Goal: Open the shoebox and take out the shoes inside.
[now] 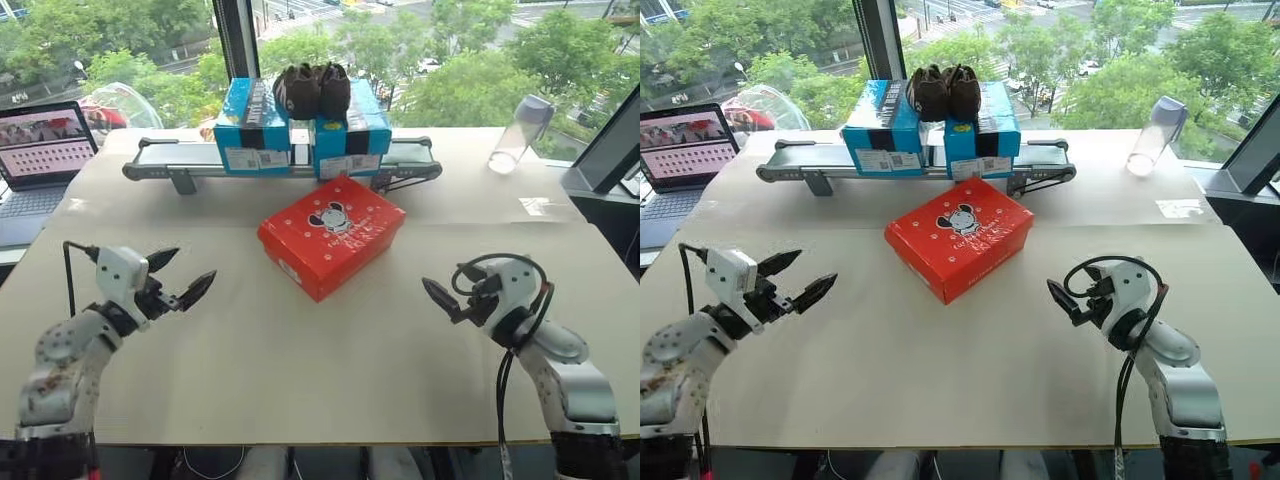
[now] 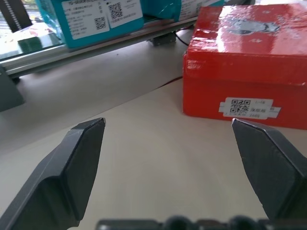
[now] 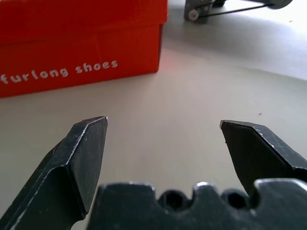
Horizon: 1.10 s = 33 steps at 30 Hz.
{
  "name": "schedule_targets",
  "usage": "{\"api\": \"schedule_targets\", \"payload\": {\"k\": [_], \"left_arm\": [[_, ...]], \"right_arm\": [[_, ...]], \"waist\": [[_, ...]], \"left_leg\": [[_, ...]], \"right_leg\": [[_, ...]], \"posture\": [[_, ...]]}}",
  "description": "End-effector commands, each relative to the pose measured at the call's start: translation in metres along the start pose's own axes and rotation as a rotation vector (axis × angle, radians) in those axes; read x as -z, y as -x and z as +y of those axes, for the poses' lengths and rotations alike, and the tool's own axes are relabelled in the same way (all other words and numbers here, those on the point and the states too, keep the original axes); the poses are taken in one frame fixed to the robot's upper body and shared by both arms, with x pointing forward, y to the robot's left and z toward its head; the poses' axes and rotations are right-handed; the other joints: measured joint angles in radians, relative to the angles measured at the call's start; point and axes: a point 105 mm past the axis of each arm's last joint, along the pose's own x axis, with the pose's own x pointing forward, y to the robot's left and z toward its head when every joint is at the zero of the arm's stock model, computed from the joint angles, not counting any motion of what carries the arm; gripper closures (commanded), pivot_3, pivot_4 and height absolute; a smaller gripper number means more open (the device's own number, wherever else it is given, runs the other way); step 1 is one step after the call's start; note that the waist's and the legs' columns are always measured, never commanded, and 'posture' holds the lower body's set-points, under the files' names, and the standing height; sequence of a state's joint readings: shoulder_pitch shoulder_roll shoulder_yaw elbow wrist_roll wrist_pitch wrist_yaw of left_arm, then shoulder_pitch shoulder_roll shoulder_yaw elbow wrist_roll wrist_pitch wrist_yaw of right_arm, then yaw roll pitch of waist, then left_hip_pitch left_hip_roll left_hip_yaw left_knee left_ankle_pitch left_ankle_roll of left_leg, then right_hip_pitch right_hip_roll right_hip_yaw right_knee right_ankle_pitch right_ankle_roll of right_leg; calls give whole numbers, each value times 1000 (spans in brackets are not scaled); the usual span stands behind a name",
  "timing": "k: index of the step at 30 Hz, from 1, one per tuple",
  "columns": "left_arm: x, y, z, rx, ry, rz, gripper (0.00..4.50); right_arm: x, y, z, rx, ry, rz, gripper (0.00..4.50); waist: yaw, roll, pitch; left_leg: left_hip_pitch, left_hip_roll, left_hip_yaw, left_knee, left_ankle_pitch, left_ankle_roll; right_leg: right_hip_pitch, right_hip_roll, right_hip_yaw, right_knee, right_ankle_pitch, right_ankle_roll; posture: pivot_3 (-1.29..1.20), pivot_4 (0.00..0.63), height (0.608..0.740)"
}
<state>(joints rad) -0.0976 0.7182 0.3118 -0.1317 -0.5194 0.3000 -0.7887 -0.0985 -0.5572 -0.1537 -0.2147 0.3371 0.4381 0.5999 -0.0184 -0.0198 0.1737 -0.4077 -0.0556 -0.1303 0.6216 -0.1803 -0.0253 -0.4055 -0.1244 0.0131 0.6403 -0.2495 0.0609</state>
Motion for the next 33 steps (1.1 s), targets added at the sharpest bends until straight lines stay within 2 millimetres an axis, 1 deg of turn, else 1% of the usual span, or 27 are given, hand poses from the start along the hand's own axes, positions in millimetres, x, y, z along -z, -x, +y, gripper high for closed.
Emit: {"api": "schedule_targets", "payload": {"k": [1,3,5,8,10,11,12,13,14,15,16,17,18,20,21,22,25,27,28,31,33], "left_arm": [[-26,1,17,26,-61,-2,0],[-21,1,25,6,-68,21,0],[-13,0,30,-3,-83,45,0],[-10,-4,31,24,-64,36,0],[-15,-6,30,42,-28,-6,548],[-17,-6,29,53,-10,-20,751],[-18,-7,28,65,-18,-20,1229],[-18,-7,29,68,-21,-17,1466],[-18,-7,30,69,-24,-15,1950],[-17,-8,32,66,-24,-13,2151],[-17,-9,35,62,-22,-12,2629],[-15,-11,40,47,-26,-7,2932],[-14,-12,43,36,-29,-3,3281],[-3,-20,53,-6,-66,46,4027],[2,-27,58,-32,-82,65,4451],[5,-35,63,-61,-90,75,4500],[10,-59,66,-78,-109,61,4500],[18,-75,67,-94,-134,83,4500],[21,-86,68,-120,-116,83,4500],[23,-109,67,-160,-112,84,4500],[22,-120,64,-165,-112,77,4500]], "right_arm": [[-17,-6,17,-100,69,8,19],[-18,-9,16,-94,78,28,19],[-26,-13,18,-107,62,10,19],[-42,-14,21,-132,48,-26,19],[-47,-11,18,-130,36,-40,556],[-48,-10,17,-130,32,-41,796],[-49,-8,16,-128,38,-39,1222],[-48,-7,14,-122,44,-36,1442],[-48,-6,13,-117,48,-33,1871],[-47,-5,13,-113,49,-27,2078],[-44,-5,12,-108,50,-17,2539],[-40,-6,10,-92,51,0,2808],[-37,-6,8,-80,53,12,3172],[-26,-11,5,-36,63,58,3858],[-22,-15,3,-12,66,75,4284],[-18,-18,1,15,62,90,4472],[-14,-29,-4,79,73,108,4472],[-14,-38,-6,110,58,112,4472],[-16,-43,-5,124,40,101,4472],[-19,-52,-1,138,25,86,4472],[-21,-57,2,134,31,83,4472]], "waist": [[0,-1,3],[-1,0,4],[-1,0,4],[1,-1,5],[3,-2,6],[6,-3,6],[8,-3,6],[9,-3,6],[9,-3,6],[7,-3,6],[6,-3,6],[6,-4,6],[6,-4,6],[5,-4,6],[5,-4,6],[5,-4,6],[5,-4,6],[5,-4,6],[5,-4,7],[4,-6,7],[2,-7,8]], "left_leg": [[0,1,0,0,0,0],[1,1,0,1,0,0],[2,1,1,1,0,0],[1,1,1,1,0,0],[1,1,1,1,0,0],[0,1,1,1,0,0],[0,1,0,1,0,0],[-1,1,0,1,0,0],[-1,0,0,1,0,0],[-1,0,1,1,0,0],[-1,0,1,1,0,0],[0,0,1,1,0,0],[0,1,1,1,0,0],[1,1,1,1,0,0],[1,1,1,1,0,0],[2,1,1,2,0,0],[2,1,1,4,0,0],[1,0,1,5,1,-1],[1,0,1,5,1,-1],[0,-1,1,5,1,-1],[0,-1,1,5,1,-1]], "right_leg": [[0,1,0,0,0,0],[0,1,0,1,1,-1],[1,1,1,1,1,0],[0,1,1,1,1,-1],[-1,1,1,1,1,-1],[-1,1,1,0,1,-1],[-1,1,1,0,1,-1],[-1,1,1,-1,1,0],[-1,1,1,-1,1,0],[-1,1,1,-1,1,0],[0,1,1,-1,2,0],[0,1,1,-1,1,0],[-1,1,1,0,1,0],[-1,1,1,1,1,0],[0,1,1,2,2,0],[0,1,1,2,2,0],[1,2,1,3,3,1],[1,2,1,2,4,1],[1,2,1,2,4,1],[0,2,1,2,5,1],[0,2,1,2,5,2]], "posture": [[0,150,740],[0,150,740],[0,150,740],[0,150,740],[0,150,740],[0,150,740],[0,150,740],[0,150,740],[0,150,740],[0,150,740],[0,150,740],[0,150,740],[0,150,740],[0,150,740],[0,150,740],[0,150,740],[0,150,740],[0,150,740],[0,150,740],[0,150,740],[0,150,740]]}}
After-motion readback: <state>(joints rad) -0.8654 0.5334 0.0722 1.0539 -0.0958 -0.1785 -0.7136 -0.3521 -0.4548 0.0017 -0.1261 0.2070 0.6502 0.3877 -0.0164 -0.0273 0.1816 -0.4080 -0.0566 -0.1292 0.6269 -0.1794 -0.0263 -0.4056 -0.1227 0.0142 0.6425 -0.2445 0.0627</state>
